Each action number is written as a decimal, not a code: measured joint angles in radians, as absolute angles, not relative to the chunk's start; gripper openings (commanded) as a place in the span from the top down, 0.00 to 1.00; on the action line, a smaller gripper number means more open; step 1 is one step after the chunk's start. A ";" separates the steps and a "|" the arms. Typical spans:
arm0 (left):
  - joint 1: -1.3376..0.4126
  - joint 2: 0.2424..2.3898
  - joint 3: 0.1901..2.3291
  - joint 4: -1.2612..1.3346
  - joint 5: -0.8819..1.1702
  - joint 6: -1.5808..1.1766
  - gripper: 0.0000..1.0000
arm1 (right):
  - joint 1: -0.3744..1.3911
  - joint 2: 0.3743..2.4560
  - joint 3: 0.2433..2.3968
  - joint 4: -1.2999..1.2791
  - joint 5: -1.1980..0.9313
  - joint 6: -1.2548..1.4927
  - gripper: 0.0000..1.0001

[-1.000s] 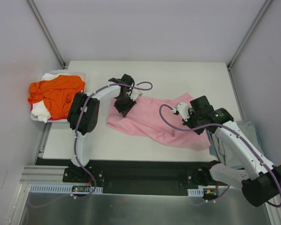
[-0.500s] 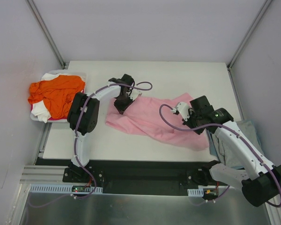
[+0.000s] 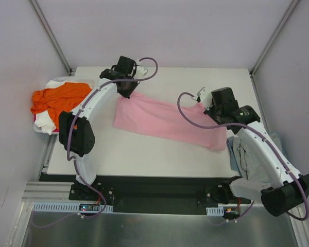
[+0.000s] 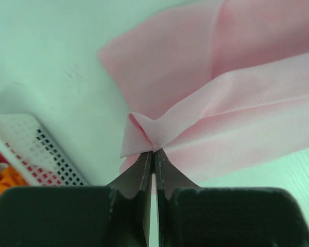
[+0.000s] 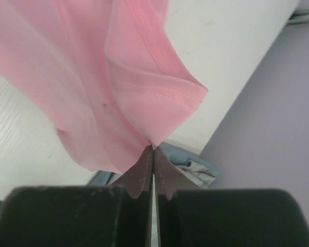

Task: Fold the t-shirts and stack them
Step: Flatten the tshirt out

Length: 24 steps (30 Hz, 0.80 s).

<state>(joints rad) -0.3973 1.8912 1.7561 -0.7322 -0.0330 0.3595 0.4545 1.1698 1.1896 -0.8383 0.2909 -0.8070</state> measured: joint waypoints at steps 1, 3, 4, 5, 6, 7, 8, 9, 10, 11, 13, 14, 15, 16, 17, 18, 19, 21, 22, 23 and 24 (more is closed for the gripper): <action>-0.390 1.875 1.763 -0.729 -0.040 0.359 1.00 | 0.451 1.178 1.221 -0.830 0.313 -0.807 0.99; -0.377 1.850 1.771 -0.725 -0.056 0.359 1.00 | 0.445 1.194 1.267 -0.822 0.344 -0.808 0.99; -0.371 1.843 1.774 -0.723 -0.063 0.359 1.00 | 0.440 1.205 1.293 -0.819 0.358 -0.809 0.99; -0.368 1.838 1.778 -0.722 -0.067 0.359 1.00 | 0.432 1.217 1.318 -0.817 0.367 -0.810 0.99; -0.364 1.836 1.782 -0.722 -0.072 0.359 1.00 | 0.421 1.232 1.345 -0.818 0.378 -0.813 0.99; -0.364 1.836 1.789 -0.722 -0.076 0.359 1.00 | 0.408 1.245 1.369 -0.820 0.383 -0.816 0.99; -0.361 1.836 1.797 -0.722 -0.081 0.359 1.00 | 0.389 1.267 1.410 -0.824 0.390 -0.819 0.99; -0.357 1.836 1.807 -0.725 -0.084 0.359 1.00 | 0.375 1.283 1.440 -0.823 0.396 -0.820 0.99; -0.353 1.836 1.822 -0.728 -0.084 0.359 1.00 | 0.353 1.308 1.485 -0.823 0.402 -0.825 0.99; -0.351 1.836 1.842 -0.731 -0.084 0.359 1.00 | 0.339 1.326 1.517 -0.820 0.405 -0.826 0.99; -0.345 1.836 1.887 -0.731 -0.088 0.359 1.00 | 0.312 1.364 1.578 -0.820 0.409 -0.831 0.99; -0.341 1.836 1.911 -0.729 -0.091 0.360 1.00 | 0.301 1.385 1.610 -0.818 0.411 -0.834 0.99; -0.339 1.836 1.937 -0.729 -0.092 0.360 1.00 | 0.293 1.404 1.639 -0.820 0.411 -0.836 0.99; -0.338 1.836 1.965 -0.728 -0.097 0.360 1.00 | 0.285 1.427 1.671 -0.818 0.412 -0.839 0.99; -0.338 1.837 1.991 -0.727 -0.104 0.360 1.00 | 0.281 1.447 1.696 -0.815 0.413 -0.841 0.99; -0.338 1.839 2.012 -0.726 -0.111 0.361 1.00 | 0.278 1.460 1.710 -0.814 0.413 -0.843 0.99; -0.339 1.842 2.042 -0.726 -0.118 0.363 1.00 | 0.276 1.476 1.728 -0.818 0.414 -0.846 0.99; -0.338 1.855 2.096 -0.723 -0.130 0.365 1.00 | 0.275 1.505 1.762 -0.818 0.417 -0.850 0.99; -0.338 1.861 2.120 -0.721 -0.137 0.367 1.00 | 0.275 1.517 1.776 -0.818 0.419 -0.852 0.99; -0.338 1.868 2.143 -0.721 -0.142 0.367 1.00 | 0.275 1.531 1.793 -0.819 0.422 -0.855 0.99; -0.338 1.877 2.170 -0.721 -0.146 0.368 1.00 | 0.274 1.548 1.817 -0.818 0.427 -0.859 0.99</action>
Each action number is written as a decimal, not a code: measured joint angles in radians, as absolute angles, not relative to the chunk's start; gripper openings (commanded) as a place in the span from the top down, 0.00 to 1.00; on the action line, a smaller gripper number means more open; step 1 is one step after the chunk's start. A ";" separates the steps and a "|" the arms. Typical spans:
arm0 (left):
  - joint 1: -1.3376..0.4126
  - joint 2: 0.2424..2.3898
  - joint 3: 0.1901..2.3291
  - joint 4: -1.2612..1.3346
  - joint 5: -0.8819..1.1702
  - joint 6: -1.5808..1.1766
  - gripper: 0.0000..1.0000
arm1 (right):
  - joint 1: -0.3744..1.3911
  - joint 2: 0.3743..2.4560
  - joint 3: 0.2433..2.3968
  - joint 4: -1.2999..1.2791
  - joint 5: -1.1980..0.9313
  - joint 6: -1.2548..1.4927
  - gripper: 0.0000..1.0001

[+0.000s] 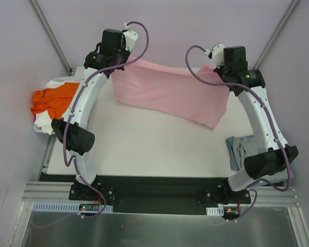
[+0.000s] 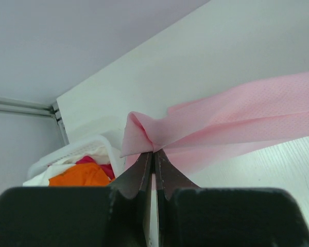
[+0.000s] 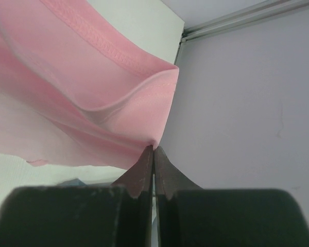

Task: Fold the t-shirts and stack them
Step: Flatten the tshirt out

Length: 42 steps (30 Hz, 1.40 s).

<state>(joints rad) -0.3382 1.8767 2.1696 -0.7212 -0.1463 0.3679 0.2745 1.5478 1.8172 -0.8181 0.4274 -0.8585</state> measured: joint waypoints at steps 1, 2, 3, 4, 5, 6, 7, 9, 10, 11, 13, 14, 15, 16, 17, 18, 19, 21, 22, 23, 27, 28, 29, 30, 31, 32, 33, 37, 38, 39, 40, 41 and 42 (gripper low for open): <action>-0.338 1.882 2.184 -0.719 -0.151 0.368 1.00 | 0.274 1.559 1.832 -0.814 0.432 -0.862 0.99; -0.338 1.891 2.199 -0.719 -0.159 0.368 1.00 | 0.272 1.567 1.844 -0.812 0.435 -0.865 0.99; -0.338 1.901 2.217 -0.720 -0.168 0.368 1.00 | 0.271 1.577 1.858 -0.809 0.439 -0.868 0.99; -0.338 1.912 2.232 -0.719 -0.173 0.368 1.00 | 0.270 1.583 1.869 -0.800 0.443 -0.870 0.99; -0.338 1.924 2.246 -0.717 -0.181 0.368 1.00 | 0.269 1.586 1.875 -0.793 0.446 -0.873 0.99; -0.338 1.932 2.253 -0.717 -0.187 0.367 1.00 | 0.268 1.587 1.882 -0.787 0.450 -0.874 0.99; -0.338 1.938 2.255 -0.718 -0.189 0.367 1.00 | 0.268 1.587 1.886 -0.780 0.452 -0.875 0.99; -0.338 1.941 2.255 -0.720 -0.191 0.364 1.00 | 0.268 1.587 1.897 -0.764 0.456 -0.876 0.99; -0.338 1.941 2.255 -0.721 -0.191 0.361 1.00 | 0.268 1.586 1.898 -0.759 0.457 -0.876 0.99; -0.338 1.940 2.255 -0.720 -0.191 0.358 1.00 | 0.268 1.585 1.902 -0.757 0.457 -0.876 0.99; -0.338 1.937 2.258 -0.720 -0.191 0.356 1.00 | 0.268 1.580 1.912 -0.757 0.458 -0.876 0.99; -0.338 1.936 2.262 -0.721 -0.191 0.355 1.00 | 0.268 1.577 1.918 -0.758 0.458 -0.877 0.99; -0.338 1.935 2.269 -0.722 -0.191 0.355 1.00 | 0.268 1.574 1.930 -0.764 0.459 -0.878 0.99; -0.338 1.935 2.277 -0.721 -0.191 0.356 1.00 | 0.268 1.572 1.946 -0.766 0.460 -0.878 0.99; -0.338 1.935 2.291 -0.722 -0.191 0.356 1.00 | 0.268 1.570 1.966 -0.767 0.461 -0.881 0.99; -0.338 1.935 2.309 -0.721 -0.191 0.358 1.00 | 0.268 1.566 1.985 -0.764 0.462 -0.883 0.99; -0.338 1.932 2.321 -0.718 -0.192 0.360 1.00 | 0.268 1.560 2.001 -0.762 0.464 -0.884 0.99; -0.338 1.921 2.345 -0.712 -0.194 0.363 1.00 | 0.268 1.542 2.017 -0.752 0.467 -0.889 0.99; -0.338 1.912 2.354 -0.707 -0.194 0.365 1.00 | 0.268 1.532 2.024 -0.745 0.468 -0.893 0.99; -0.338 1.905 2.360 -0.699 -0.194 0.368 1.00 | 0.268 1.524 2.028 -0.739 0.468 -0.896 0.99; -0.338 1.869 2.372 -0.654 -0.195 0.369 1.00 | 0.268 1.508 2.039 -0.714 0.468 -0.904 0.99; -0.338 1.862 2.373 -0.642 -0.195 0.368 1.00 | 0.268 1.508 2.039 -0.704 0.468 -0.907 0.99; -0.338 1.856 2.373 -0.629 -0.196 0.368 1.00 | 0.268 1.508 2.039 -0.694 0.468 -0.912 0.99; -0.338 1.852 2.373 -0.614 -0.196 0.368 1.00 | 0.268 1.509 2.039 -0.687 0.468 -0.916 0.99; -0.338 1.851 2.373 -0.601 -0.196 0.368 1.00 | 0.268 1.509 2.039 -0.679 0.468 -0.923 0.99; -0.338 1.850 2.373 -0.586 -0.196 0.369 1.00 | 0.268 1.510 2.040 -0.672 0.468 -0.929 0.99; -0.338 1.850 2.373 -0.570 -0.196 0.371 1.00 | 0.268 1.513 2.045 -0.665 0.469 -0.936 0.99; -0.338 1.850 2.373 -0.519 -0.210 0.384 1.00 | 0.268 1.535 2.064 -0.622 0.479 -0.953 0.99; -0.338 1.850 2.373 -0.509 -0.214 0.385 1.00 | 0.268 1.540 2.064 -0.610 0.482 -0.955 0.99; -0.338 1.850 2.373 -0.496 -0.219 0.386 1.00 | 0.268 1.542 2.064 -0.602 0.483 -0.956 0.99; -0.336 1.850 2.373 -0.485 -0.220 0.386 1.00 | 0.268 1.545 2.064 -0.587 0.485 -0.957 0.99; -0.333 1.850 2.373 -0.474 -0.221 0.386 1.00 | 0.268 1.546 2.064 -0.576 0.487 -0.959 0.99; -0.332 1.850 2.373 -0.466 -0.221 0.385 1.00 | 0.268 1.546 2.064 -0.563 0.488 -0.962 0.99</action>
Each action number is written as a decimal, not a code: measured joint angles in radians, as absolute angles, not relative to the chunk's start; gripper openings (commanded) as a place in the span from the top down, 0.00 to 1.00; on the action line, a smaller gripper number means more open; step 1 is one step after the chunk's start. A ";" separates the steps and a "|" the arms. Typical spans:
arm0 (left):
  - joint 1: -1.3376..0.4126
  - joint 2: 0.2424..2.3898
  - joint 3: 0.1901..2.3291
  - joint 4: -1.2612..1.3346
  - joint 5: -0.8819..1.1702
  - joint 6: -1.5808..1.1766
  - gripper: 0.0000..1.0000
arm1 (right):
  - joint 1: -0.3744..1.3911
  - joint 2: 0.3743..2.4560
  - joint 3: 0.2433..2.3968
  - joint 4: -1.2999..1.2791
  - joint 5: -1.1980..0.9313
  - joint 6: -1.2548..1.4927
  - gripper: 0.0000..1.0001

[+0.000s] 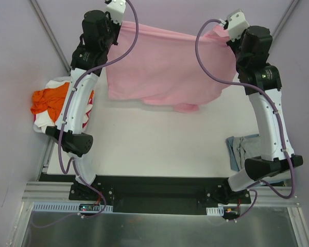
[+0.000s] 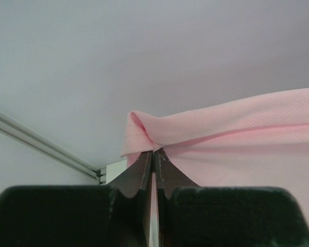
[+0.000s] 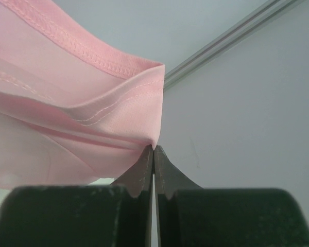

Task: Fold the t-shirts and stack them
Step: Flatten the tshirt out

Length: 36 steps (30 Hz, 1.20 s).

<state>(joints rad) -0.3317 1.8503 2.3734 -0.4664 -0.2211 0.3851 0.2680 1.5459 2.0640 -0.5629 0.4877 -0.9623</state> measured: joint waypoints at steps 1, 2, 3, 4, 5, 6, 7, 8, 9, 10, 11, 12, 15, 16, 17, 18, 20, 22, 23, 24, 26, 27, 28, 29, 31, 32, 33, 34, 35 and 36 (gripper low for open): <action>-0.326 1.850 2.373 -0.453 -0.222 0.385 1.00 | 0.268 1.546 2.065 -0.550 0.491 -0.965 0.99; -0.324 1.850 2.373 -0.442 -0.222 0.384 1.00 | 0.268 1.546 2.066 -0.541 0.493 -0.969 0.99; -0.319 1.850 2.373 -0.434 -0.221 0.383 1.00 | 0.268 1.546 2.068 -0.529 0.495 -0.974 0.99; -0.319 1.850 2.373 -0.426 -0.221 0.383 1.00 | 0.268 1.546 2.071 -0.524 0.495 -0.978 0.99; -0.319 1.848 2.370 -0.419 -0.221 0.383 1.00 | 0.268 1.544 2.072 -0.517 0.497 -0.982 0.99; -0.319 1.843 2.359 -0.412 -0.220 0.383 1.00 | 0.269 1.543 2.072 -0.516 0.498 -0.984 0.99; -0.319 1.832 2.341 -0.403 -0.220 0.384 1.00 | 0.272 1.538 2.072 -0.518 0.500 -0.988 0.99; -0.319 1.815 2.312 -0.400 -0.218 0.385 1.00 | 0.275 1.533 2.072 -0.521 0.504 -0.992 0.99; -0.319 1.794 2.278 -0.401 -0.216 0.385 1.00 | 0.286 1.524 2.072 -0.530 0.511 -1.000 0.99; -0.319 1.769 2.243 -0.398 -0.215 0.386 1.00 | 0.298 1.511 2.072 -0.541 0.517 -1.007 0.99; -0.319 1.738 2.196 -0.396 -0.213 0.389 1.00 | 0.313 1.494 2.070 -0.551 0.523 -1.014 0.99; -0.320 1.703 2.152 -0.403 -0.214 0.393 1.00 | 0.327 1.476 2.064 -0.556 0.528 -1.020 0.99; -0.329 1.593 2.039 -0.405 -0.211 0.406 1.00 | 0.366 1.361 1.999 -0.572 0.530 -1.038 0.99; -0.337 1.550 2.007 -0.403 -0.210 0.408 1.00 | 0.371 1.314 1.979 -0.577 0.526 -1.042 0.99; -0.347 1.507 1.978 -0.402 -0.207 0.409 1.00 | 0.371 1.269 1.963 -0.581 0.523 -1.045 0.99; -0.357 1.464 1.956 -0.403 -0.202 0.408 1.00 | 0.370 1.224 1.947 -0.582 0.516 -1.047 0.99; -0.375 1.369 1.912 -0.398 -0.185 0.406 1.00 | 0.370 1.139 1.925 -0.583 0.500 -1.047 0.99; -0.384 1.269 1.871 -0.387 -0.161 0.398 1.00 | 0.370 1.058 1.911 -0.589 0.476 -1.037 0.99; -0.385 1.229 1.851 -0.380 -0.150 0.393 1.00 | 0.370 1.028 1.904 -0.589 0.462 -1.030 0.99; -0.385 1.177 1.824 -0.374 -0.136 0.385 1.00 | 0.370 0.995 1.893 -0.595 0.446 -1.021 0.99; -0.387 1.081 1.757 -0.363 -0.102 0.380 1.00 | 0.365 0.936 1.870 -0.614 0.411 -0.995 0.99; -0.387 1.048 1.734 -0.363 -0.093 0.380 1.00 | 0.359 0.915 1.861 -0.632 0.392 -0.981 0.99; -0.387 1.015 1.705 -0.361 -0.082 0.381 1.00 | 0.350 0.899 1.852 -0.651 0.373 -0.968 0.99; -0.387 0.990 1.679 -0.358 -0.076 0.384 1.00 | 0.342 0.889 1.844 -0.669 0.354 -0.954 0.99; -0.387 0.953 1.617 -0.359 -0.070 0.390 1.00 | 0.321 0.880 1.834 -0.714 0.321 -0.929 0.99; -0.387 0.946 1.592 -0.359 -0.070 0.394 1.00 | 0.310 0.880 1.833 -0.735 0.308 -0.919 0.99; -0.387 0.941 1.563 -0.363 -0.070 0.398 1.00 | 0.301 0.881 1.831 -0.750 0.300 -0.912 0.99; -0.387 0.941 1.536 -0.368 -0.070 0.405 1.00 | 0.292 0.881 1.827 -0.768 0.291 -0.903 0.99; -0.387 0.941 1.514 -0.376 -0.072 0.410 1.00 | 0.285 0.882 1.825 -0.784 0.284 -0.896 0.99; -0.387 0.949 1.497 -0.384 -0.072 0.413 1.00 | 0.279 0.884 1.824 -0.797 0.278 -0.891 0.99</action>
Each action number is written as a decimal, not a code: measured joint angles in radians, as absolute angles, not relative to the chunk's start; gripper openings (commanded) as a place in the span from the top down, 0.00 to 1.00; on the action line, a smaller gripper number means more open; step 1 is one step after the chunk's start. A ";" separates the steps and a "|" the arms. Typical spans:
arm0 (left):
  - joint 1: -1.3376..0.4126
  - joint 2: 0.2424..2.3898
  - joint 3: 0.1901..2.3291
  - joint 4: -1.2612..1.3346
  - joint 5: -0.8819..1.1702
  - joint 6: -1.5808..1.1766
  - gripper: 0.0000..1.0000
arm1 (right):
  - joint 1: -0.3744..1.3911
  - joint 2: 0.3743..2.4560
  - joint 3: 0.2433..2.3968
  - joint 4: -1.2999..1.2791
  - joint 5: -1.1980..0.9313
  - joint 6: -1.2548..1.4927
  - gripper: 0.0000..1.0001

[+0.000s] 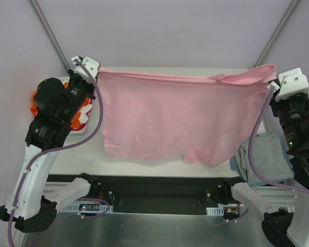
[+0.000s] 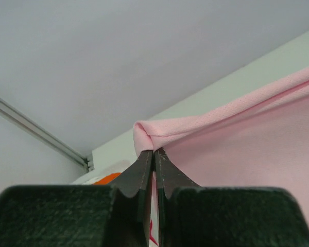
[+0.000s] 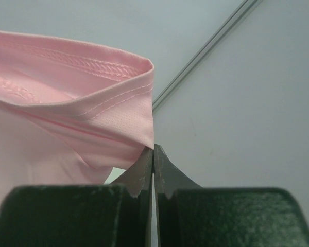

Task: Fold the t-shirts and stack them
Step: Flatten the tshirt out

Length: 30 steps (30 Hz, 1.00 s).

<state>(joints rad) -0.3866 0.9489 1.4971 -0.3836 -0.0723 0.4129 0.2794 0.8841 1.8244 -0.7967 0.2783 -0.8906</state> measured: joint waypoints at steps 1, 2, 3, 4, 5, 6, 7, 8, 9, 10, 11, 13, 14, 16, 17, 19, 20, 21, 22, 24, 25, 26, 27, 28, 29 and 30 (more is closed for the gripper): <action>-0.387 0.957 1.487 -0.389 -0.073 0.416 1.00 | 0.277 0.886 1.824 -0.804 0.276 -0.888 0.99; -0.387 0.967 1.478 -0.395 -0.073 0.421 1.00 | 0.274 0.890 1.824 -0.811 0.272 -0.884 0.99; -0.386 0.977 1.473 -0.401 -0.075 0.426 1.00 | 0.273 0.894 1.824 -0.814 0.272 -0.882 0.99; -0.387 0.986 1.472 -0.403 -0.078 0.431 1.00 | 0.272 0.899 1.822 -0.816 0.271 -0.880 0.99; -0.387 0.995 1.472 -0.401 -0.080 0.435 1.00 | 0.271 0.905 1.818 -0.816 0.272 -0.879 0.99; -0.386 1.003 1.470 -0.395 -0.082 0.437 1.00 | 0.271 0.912 1.810 -0.812 0.272 -0.878 0.99; -0.386 1.010 1.468 -0.387 -0.086 0.440 1.00 | 0.270 0.918 1.797 -0.807 0.272 -0.876 0.99; -0.385 1.018 1.463 -0.375 -0.089 0.443 1.00 | 0.269 0.926 1.783 -0.802 0.272 -0.875 0.99; -0.385 1.029 1.457 -0.361 -0.091 0.447 1.00 | 0.268 0.938 1.770 -0.798 0.273 -0.875 0.99; -0.385 1.042 1.452 -0.348 -0.098 0.453 1.00 | 0.268 0.954 1.762 -0.797 0.274 -0.875 0.99; -0.385 1.059 1.448 -0.336 -0.107 0.459 1.00 | 0.268 0.973 1.758 -0.797 0.276 -0.875 0.99; -0.384 1.098 1.445 -0.314 -0.123 0.466 1.00 | 0.266 1.021 1.757 -0.788 0.282 -0.876 0.99; -0.384 1.126 1.445 -0.297 -0.137 0.469 1.00 | 0.266 1.048 1.757 -0.780 0.288 -0.876 0.99; -0.382 1.181 1.454 -0.276 -0.162 0.474 1.00 | 0.265 1.104 1.761 -0.760 0.303 -0.880 0.99; -0.379 1.212 1.464 -0.267 -0.173 0.474 1.00 | 0.265 1.136 1.770 -0.756 0.311 -0.881 0.99; -0.374 1.268 1.504 -0.265 -0.194 0.471 1.00 | 0.264 1.199 1.808 -0.752 0.326 -0.885 0.99; -0.366 1.299 1.529 -0.259 -0.203 0.467 1.00 | 0.264 1.224 1.827 -0.748 0.330 -0.888 0.99; -0.362 1.323 1.554 -0.256 -0.214 0.463 1.00 | 0.263 1.251 1.854 -0.744 0.336 -0.891 0.99; -0.358 1.346 1.583 -0.251 -0.221 0.460 1.00 | 0.263 1.274 1.880 -0.739 0.341 -0.894 0.99; -0.352 1.376 1.634 -0.242 -0.237 0.454 1.00 | 0.263 1.304 1.929 -0.736 0.351 -0.902 0.99; -0.350 1.384 1.657 -0.238 -0.243 0.451 1.00 | 0.263 1.311 1.949 -0.736 0.354 -0.904 0.99; -0.347 1.387 1.674 -0.233 -0.245 0.447 1.00 | 0.263 1.317 1.971 -0.734 0.356 -0.908 0.99; -0.346 1.387 1.688 -0.226 -0.245 0.443 1.00 | 0.263 1.318 1.989 -0.728 0.355 -0.910 0.99; -0.345 1.386 1.704 -0.219 -0.246 0.437 1.00 | 0.263 1.317 2.004 -0.725 0.355 -0.913 0.99; -0.345 1.381 1.713 -0.210 -0.246 0.434 1.00 | 0.263 1.312 2.015 -0.721 0.355 -0.916 0.99; -0.345 1.374 1.713 -0.202 -0.245 0.434 1.00 | 0.263 1.304 2.020 -0.718 0.354 -0.917 0.99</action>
